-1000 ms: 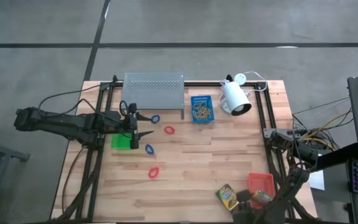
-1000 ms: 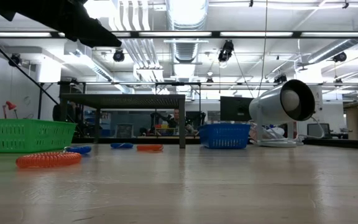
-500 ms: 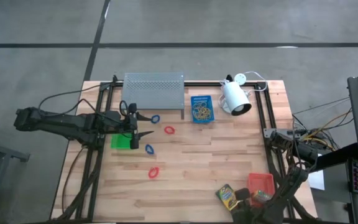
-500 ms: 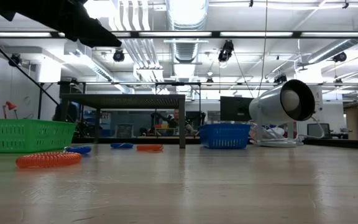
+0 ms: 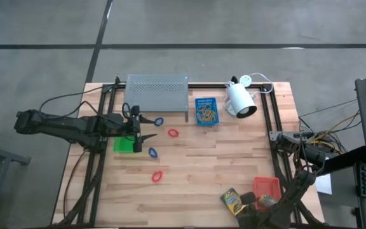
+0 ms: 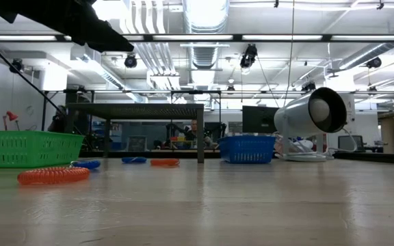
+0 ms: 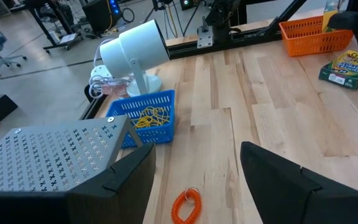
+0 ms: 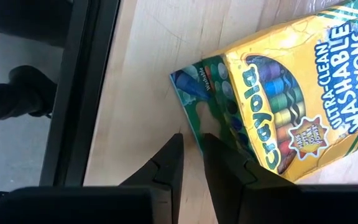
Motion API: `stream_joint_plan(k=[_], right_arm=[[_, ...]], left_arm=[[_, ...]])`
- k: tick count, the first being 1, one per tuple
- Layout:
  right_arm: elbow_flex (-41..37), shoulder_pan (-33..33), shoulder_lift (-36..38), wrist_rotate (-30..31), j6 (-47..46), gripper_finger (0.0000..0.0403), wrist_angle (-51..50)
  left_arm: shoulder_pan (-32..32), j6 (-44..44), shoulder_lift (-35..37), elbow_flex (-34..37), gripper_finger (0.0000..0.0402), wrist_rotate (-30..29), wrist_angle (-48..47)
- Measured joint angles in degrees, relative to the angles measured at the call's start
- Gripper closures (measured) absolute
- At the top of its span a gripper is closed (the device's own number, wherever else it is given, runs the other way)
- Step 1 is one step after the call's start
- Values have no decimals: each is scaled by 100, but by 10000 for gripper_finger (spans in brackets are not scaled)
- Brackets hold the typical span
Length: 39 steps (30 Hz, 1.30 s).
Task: Pick & Place Office Desk Supplies
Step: Put the yellow crayon box into the orange bin
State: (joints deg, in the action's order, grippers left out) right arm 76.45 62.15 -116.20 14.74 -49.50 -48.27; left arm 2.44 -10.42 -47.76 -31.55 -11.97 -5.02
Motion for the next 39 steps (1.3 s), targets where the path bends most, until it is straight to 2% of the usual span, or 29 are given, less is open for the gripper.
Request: stream_joint_plan(k=[12,24,39], right_arm=[[-8,0,-8,28,0,393,-22],[46,-2,-26,48,-72,395,-107],[588,-9,-52,123,-3,395,-868]], left_arm=[[2,-1,0,0,161,0,-1],[0,1,0,0,162,0,-1],[1,-1,0,0,161,0,-20]])
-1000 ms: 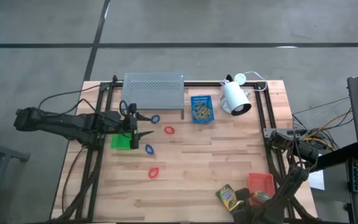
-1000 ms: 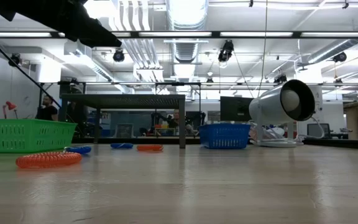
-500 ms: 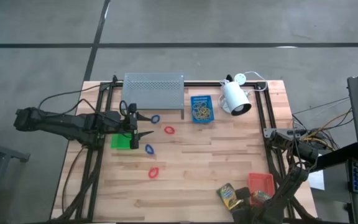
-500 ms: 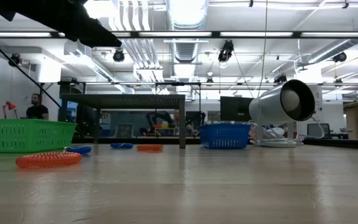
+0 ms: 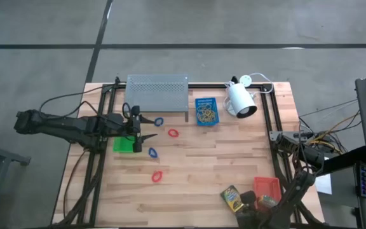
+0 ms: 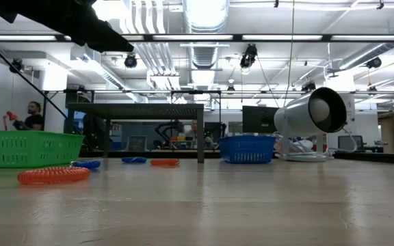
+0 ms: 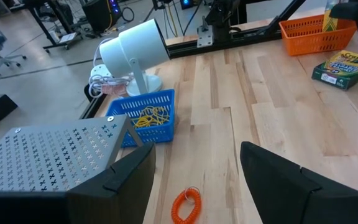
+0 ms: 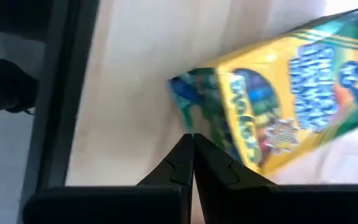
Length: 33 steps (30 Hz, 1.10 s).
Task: Pick & Place Office Desk Supplies
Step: Put the yellow crayon box into the orange bin
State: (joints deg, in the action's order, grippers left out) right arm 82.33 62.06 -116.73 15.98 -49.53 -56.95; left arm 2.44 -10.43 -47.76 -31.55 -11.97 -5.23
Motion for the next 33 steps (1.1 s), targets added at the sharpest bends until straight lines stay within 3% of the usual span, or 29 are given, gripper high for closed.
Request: stream_joint_plan(k=[33], right_arm=[[-273,-455,26,417,73,395,-715]], left_arm=[[0,0,0,0,160,1,-110]])
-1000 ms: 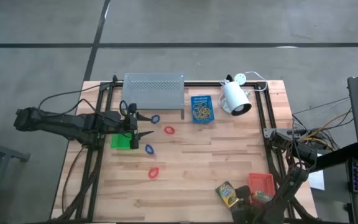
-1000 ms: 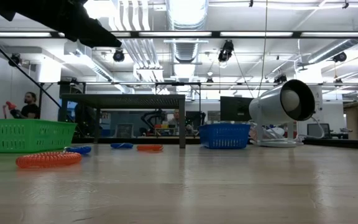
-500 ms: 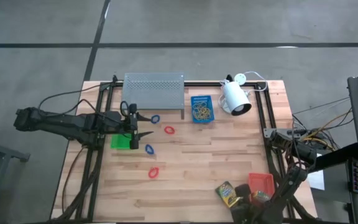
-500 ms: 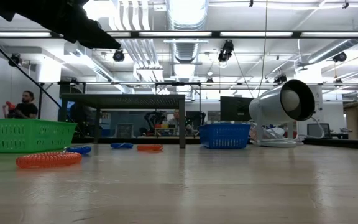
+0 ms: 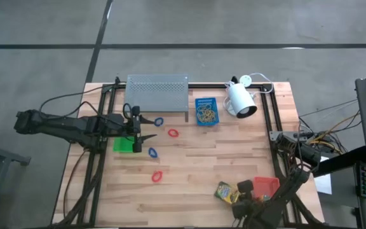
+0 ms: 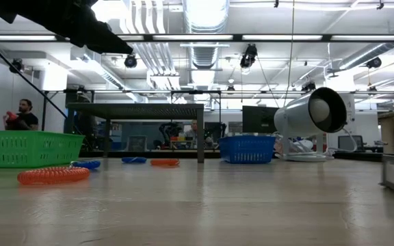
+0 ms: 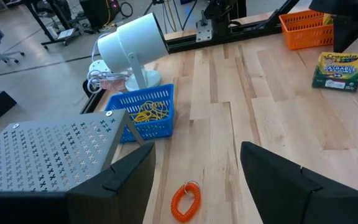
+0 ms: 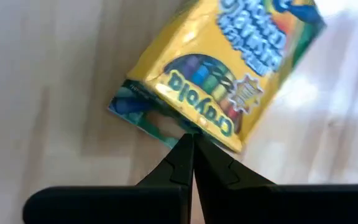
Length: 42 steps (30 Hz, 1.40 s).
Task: Pick & Place Office Desk Supplies
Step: Put the yellow crayon box into the orange bin
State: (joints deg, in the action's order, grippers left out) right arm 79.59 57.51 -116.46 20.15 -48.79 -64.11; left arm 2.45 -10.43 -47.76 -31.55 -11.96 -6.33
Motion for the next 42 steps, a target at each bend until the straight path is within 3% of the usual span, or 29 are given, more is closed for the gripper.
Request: stream_joint_plan(k=[12,17,21,24,31,42], right_arm=[[-2,-146,163,501,225,395,-313],[-6,-122,857,1453,-258,395,-359],[-11,-175,1601,1990,-1264,395,-395],[-13,-211,2196,2016,-1649,395,-407],[-13,-203,3066,2211,-1530,394,-381],[-13,-206,3263,2246,-1408,394,-366]], left_arm=[[-1,-1,1,0,160,-1,0],[0,1,0,0,160,-1,0],[-1,-1,-1,0,160,-1,0],[-1,-1,1,0,160,-1,2],[-1,0,0,0,160,-1,2],[0,0,0,0,160,-1,2]])
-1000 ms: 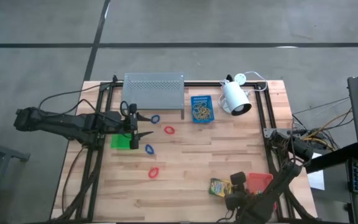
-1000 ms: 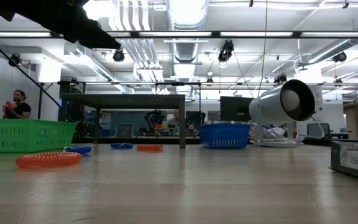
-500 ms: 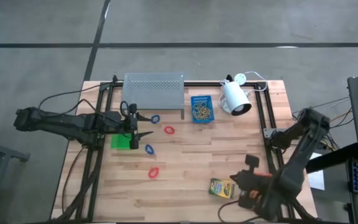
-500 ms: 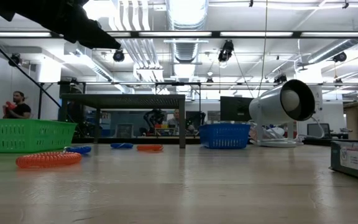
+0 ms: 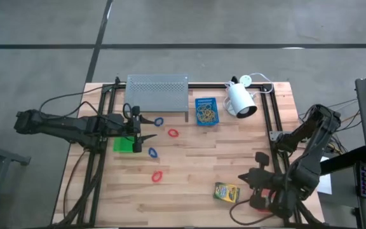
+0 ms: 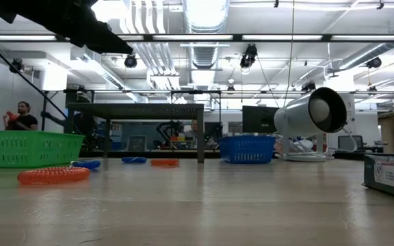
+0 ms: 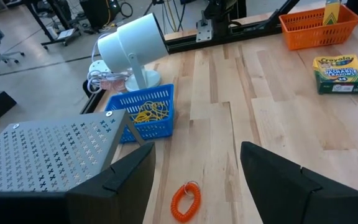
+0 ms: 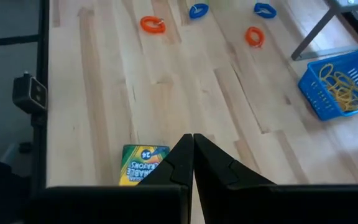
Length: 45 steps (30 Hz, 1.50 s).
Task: Pick & Place Office Desk Supplies
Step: Put the yellow crayon box into the orange bin
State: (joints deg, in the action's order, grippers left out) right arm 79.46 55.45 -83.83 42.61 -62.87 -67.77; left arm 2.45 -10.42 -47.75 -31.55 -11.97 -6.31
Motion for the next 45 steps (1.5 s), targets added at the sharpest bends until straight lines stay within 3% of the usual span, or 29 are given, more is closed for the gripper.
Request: stream_joint_plan(k=[3,12,20,29,39,45], right_arm=[[-2,-1,-69,7,221,394,9],[-7,5,-251,0,608,394,59],[-7,1,-251,-2,608,394,66],[-7,-1,-251,-12,634,394,68],[-7,-1,-251,-15,656,394,68],[-7,-1,-251,-14,654,394,68]], left_arm=[[0,247,1,0,160,2,-2],[1,2703,1,0,160,2,2],[1,3646,1,0,160,2,77],[-1,5544,1,0,183,2,63],[37,5503,1,0,276,36,153],[78,5257,-7,-46,285,425,681]])
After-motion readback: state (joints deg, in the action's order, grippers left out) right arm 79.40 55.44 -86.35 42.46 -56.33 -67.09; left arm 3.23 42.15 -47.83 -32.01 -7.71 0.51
